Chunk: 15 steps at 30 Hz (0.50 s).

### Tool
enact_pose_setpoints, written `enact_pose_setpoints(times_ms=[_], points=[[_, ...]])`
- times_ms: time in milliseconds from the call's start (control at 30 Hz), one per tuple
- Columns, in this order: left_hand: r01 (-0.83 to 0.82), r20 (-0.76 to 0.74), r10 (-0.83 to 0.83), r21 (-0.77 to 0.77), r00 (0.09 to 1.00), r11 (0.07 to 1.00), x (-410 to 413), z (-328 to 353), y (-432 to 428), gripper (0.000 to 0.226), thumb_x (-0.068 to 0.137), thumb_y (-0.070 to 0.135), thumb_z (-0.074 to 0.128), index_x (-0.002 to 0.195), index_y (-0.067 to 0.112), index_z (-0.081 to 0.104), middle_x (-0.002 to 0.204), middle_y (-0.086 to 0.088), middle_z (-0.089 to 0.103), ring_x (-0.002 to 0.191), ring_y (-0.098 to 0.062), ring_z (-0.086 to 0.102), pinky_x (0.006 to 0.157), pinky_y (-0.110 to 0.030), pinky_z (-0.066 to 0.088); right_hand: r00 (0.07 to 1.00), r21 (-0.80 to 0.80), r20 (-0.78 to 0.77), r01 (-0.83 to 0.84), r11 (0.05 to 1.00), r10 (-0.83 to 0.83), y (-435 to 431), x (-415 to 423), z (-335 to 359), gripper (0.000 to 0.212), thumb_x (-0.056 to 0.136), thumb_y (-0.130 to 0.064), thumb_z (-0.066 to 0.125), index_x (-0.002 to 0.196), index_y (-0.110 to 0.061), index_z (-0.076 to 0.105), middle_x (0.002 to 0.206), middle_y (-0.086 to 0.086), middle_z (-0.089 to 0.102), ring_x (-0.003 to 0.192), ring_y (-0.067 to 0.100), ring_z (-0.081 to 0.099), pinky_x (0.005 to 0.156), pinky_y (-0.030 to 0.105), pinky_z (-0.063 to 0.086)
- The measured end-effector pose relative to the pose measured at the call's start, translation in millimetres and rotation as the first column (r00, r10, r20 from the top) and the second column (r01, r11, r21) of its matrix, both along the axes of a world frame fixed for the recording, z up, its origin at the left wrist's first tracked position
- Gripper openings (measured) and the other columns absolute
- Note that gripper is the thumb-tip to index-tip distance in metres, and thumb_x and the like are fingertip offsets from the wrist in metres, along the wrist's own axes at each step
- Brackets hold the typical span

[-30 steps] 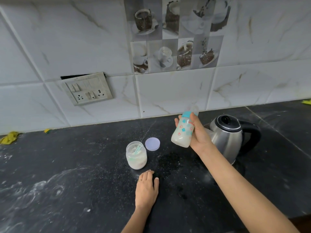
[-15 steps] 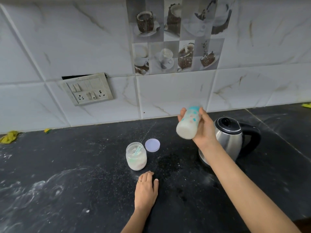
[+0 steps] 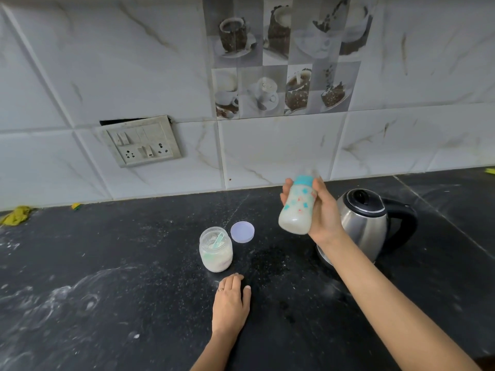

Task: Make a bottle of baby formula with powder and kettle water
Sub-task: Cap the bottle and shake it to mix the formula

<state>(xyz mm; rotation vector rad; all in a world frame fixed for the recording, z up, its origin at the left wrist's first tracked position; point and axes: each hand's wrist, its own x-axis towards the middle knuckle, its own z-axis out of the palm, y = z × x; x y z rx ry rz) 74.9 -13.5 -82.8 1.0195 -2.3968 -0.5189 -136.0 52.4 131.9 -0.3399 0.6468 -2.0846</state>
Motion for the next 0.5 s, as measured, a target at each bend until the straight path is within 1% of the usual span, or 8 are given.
enact_pose_setpoints(times_ms=[33, 100, 133, 233, 300, 367, 433, 500], points=[[-0.003, 0.005, 0.003, 0.005, 1.000, 1.000, 0.0, -0.1, -0.1, 0.026, 0.094, 0.031, 0.049, 0.114, 0.016, 0.058, 0.119, 0.003, 0.060, 0.112, -0.016, 0.051, 0.095, -0.030, 0.044, 0.999, -0.022, 0.022, 0.035, 0.999, -0.035, -1.5, -1.5, -0.9, 0.049, 0.089, -0.026, 0.062, 0.134, -0.020, 0.043, 0.111, 0.020, 0.062, 0.093, 0.030, 0.070, 0.083, 0.044, 0.057], [-0.009, 0.008, 0.009, 0.011, 1.000, 1.000, -0.3, -0.2, 0.5, 0.026, 0.095, 0.031, 0.049, 0.115, 0.016, 0.058, 0.119, 0.003, 0.059, 0.112, -0.016, 0.050, 0.095, -0.030, 0.044, 0.995, -0.024, 0.067, 0.075, 0.997, -0.074, -2.4, -2.7, -0.8, 0.062, 0.091, -0.027, 0.062, 0.146, -0.015, 0.036, 0.108, 0.020, 0.064, 0.093, 0.031, 0.070, 0.081, 0.044, 0.057], [-0.010, 0.005, 0.010, 0.010, 1.000, 1.000, -0.4, -0.2, 0.6, 0.026, 0.095, 0.031, 0.049, 0.114, 0.016, 0.058, 0.119, 0.004, 0.059, 0.112, -0.016, 0.050, 0.095, -0.030, 0.044, 0.997, -0.025, 0.059, 0.055, 0.998, -0.054, -2.5, -1.5, -0.9, 0.062, 0.089, -0.028, 0.063, 0.145, -0.015, 0.036, 0.107, 0.020, 0.065, 0.093, 0.031, 0.070, 0.082, 0.045, 0.057], [-0.011, 0.008, 0.011, 0.005, 1.000, 1.000, -1.4, 1.1, 0.4, 0.026, 0.095, 0.031, 0.049, 0.115, 0.016, 0.058, 0.119, 0.004, 0.059, 0.112, -0.015, 0.050, 0.095, -0.029, 0.043, 1.000, -0.005, -0.003, 0.002, 1.000, -0.002, -4.2, 4.5, 0.4, 0.043, 0.088, -0.028, 0.063, 0.126, -0.022, 0.043, 0.108, 0.018, 0.065, 0.095, 0.029, 0.069, 0.086, 0.045, 0.056], [-0.010, 0.010, 0.010, 0.009, 1.000, 1.000, -1.3, 0.3, 0.4, 0.026, 0.095, 0.031, 0.049, 0.114, 0.016, 0.058, 0.118, 0.004, 0.060, 0.111, -0.015, 0.050, 0.095, -0.029, 0.043, 0.997, -0.043, 0.052, 0.067, 0.997, -0.064, -7.3, 0.9, 3.0, 0.043, 0.088, -0.026, 0.066, 0.124, -0.022, 0.044, 0.107, 0.018, 0.062, 0.094, 0.029, 0.068, 0.085, 0.045, 0.055], [-0.011, 0.012, 0.011, 0.008, 1.000, 1.000, -0.7, 0.0, 0.9, 0.026, 0.095, 0.031, 0.049, 0.114, 0.016, 0.058, 0.118, 0.003, 0.060, 0.111, -0.015, 0.050, 0.095, -0.030, 0.043, 0.993, -0.040, 0.076, 0.097, 0.995, -0.093, -6.2, -0.5, 4.2, 0.045, 0.087, -0.026, 0.066, 0.125, -0.020, 0.043, 0.105, 0.018, 0.062, 0.092, 0.030, 0.068, 0.084, 0.045, 0.056], [-0.011, 0.012, 0.011, 0.006, 1.000, 1.000, -0.4, 0.0, 1.1, 0.026, 0.095, 0.031, 0.049, 0.114, 0.016, 0.058, 0.118, 0.003, 0.060, 0.111, -0.015, 0.050, 0.095, -0.030, 0.043, 0.999, -0.013, 0.018, 0.036, 0.999, -0.036, -3.5, 3.4, 0.9, 0.032, 0.091, -0.025, 0.061, 0.119, -0.021, 0.046, 0.104, 0.019, 0.065, 0.092, 0.030, 0.069, 0.086, 0.045, 0.056], [-0.012, 0.010, 0.012, 0.008, 1.000, 1.000, -1.0, 0.7, 0.9, 0.026, 0.095, 0.031, 0.049, 0.114, 0.016, 0.058, 0.118, 0.003, 0.060, 0.111, -0.015, 0.050, 0.095, -0.030, 0.043, 0.999, 0.000, -0.028, 0.041, 0.999, -0.041, -1.6, 4.6, -1.2, 0.024, 0.091, -0.022, 0.057, 0.113, -0.023, 0.049, 0.104, 0.020, 0.066, 0.092, 0.030, 0.068, 0.087, 0.046, 0.056]])
